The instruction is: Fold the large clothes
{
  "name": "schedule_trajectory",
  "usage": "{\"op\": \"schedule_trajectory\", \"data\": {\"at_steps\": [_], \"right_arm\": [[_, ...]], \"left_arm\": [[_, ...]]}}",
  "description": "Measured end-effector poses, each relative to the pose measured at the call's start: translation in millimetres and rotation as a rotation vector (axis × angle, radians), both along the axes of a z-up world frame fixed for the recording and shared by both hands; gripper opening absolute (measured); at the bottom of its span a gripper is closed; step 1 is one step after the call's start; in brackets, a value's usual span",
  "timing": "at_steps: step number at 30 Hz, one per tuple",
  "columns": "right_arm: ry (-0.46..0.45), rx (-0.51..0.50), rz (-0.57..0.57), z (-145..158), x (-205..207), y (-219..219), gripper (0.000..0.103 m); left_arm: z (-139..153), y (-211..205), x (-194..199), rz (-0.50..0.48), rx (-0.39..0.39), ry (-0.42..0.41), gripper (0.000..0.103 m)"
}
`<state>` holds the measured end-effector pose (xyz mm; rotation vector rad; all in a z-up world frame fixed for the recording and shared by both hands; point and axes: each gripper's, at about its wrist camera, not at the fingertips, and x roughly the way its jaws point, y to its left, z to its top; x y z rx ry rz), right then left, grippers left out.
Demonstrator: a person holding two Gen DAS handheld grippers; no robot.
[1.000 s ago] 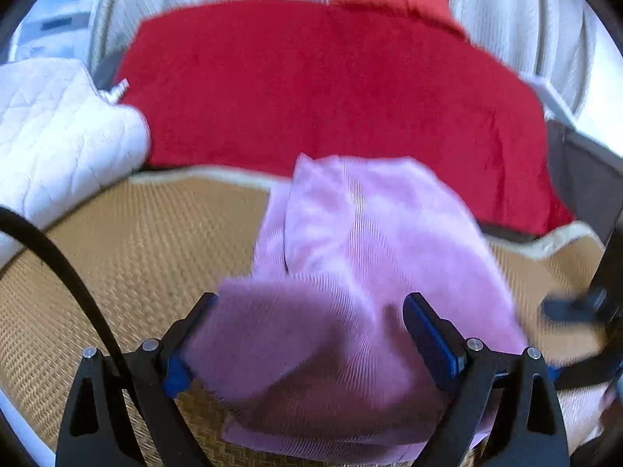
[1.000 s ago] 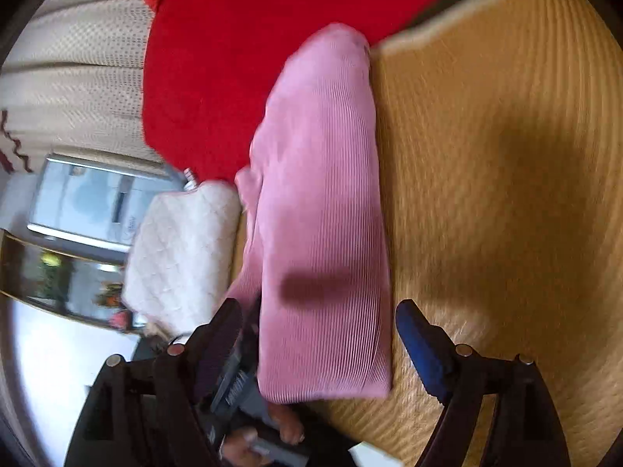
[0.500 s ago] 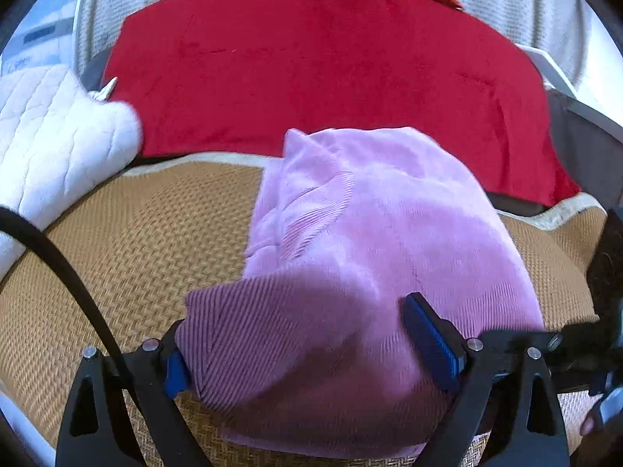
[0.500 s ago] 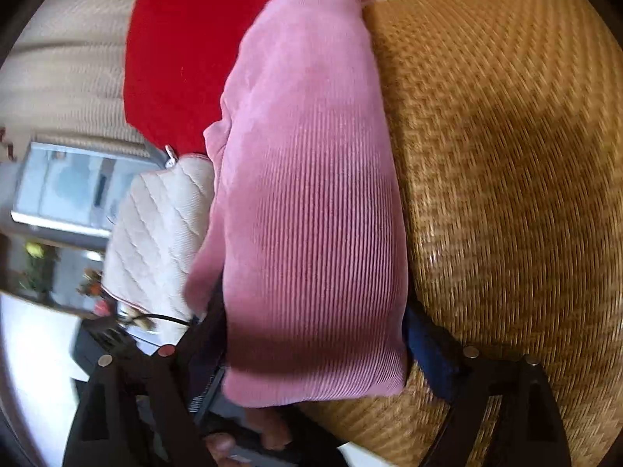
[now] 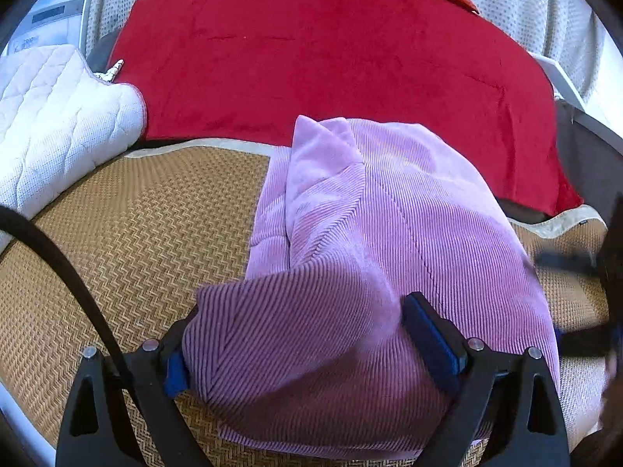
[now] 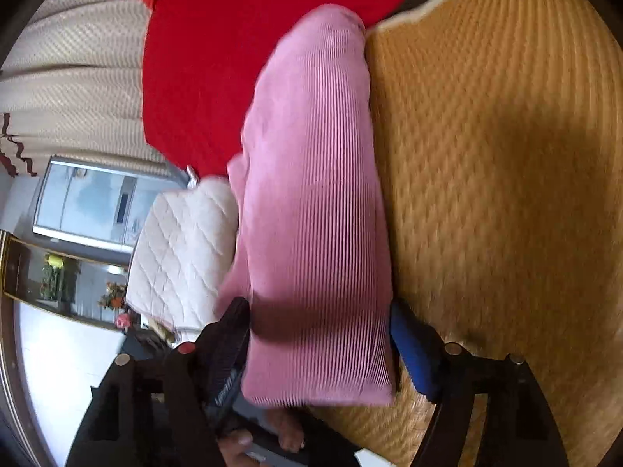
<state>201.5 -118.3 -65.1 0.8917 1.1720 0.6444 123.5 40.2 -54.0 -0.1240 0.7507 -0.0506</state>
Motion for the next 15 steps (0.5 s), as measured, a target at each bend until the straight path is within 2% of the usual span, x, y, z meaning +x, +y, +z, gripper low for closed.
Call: {"op": "schedule_trajectory", "data": {"at_steps": [3,8,9,10,12,15], "right_arm": [[0.021,0.048,-0.024,-0.7,48.0,-4.4,0.079],[0.043,0.001,0.013,-6.3,120.4,16.4,0.08],[0.019,-0.027,0.004,-4.9,128.7,17.1,0.074],[0.002,-0.086,0.004,-4.8,136.5,20.9,0.056],[0.01,-0.124,0.02,-9.9,141.2,27.8,0.049],[-0.022,-0.12,0.012,-5.9,135.5,25.4,0.051]], "left_arm": [[0.1,-1.8,1.0,-0.004,0.001,0.0,0.095],[2.4,0.3,-3.7,-0.004,0.0,-0.001,0.095],[2.3,0.3,-3.4,-0.003,-0.002,-0.002,0.095],[1.6,1.6,-2.2,0.0,-0.008,-0.001,0.095],[-0.6,5.1,-0.5,0.002,-0.027,0.012,0.095],[-0.8,5.3,-0.3,-0.002,-0.026,0.015,0.095]]}}
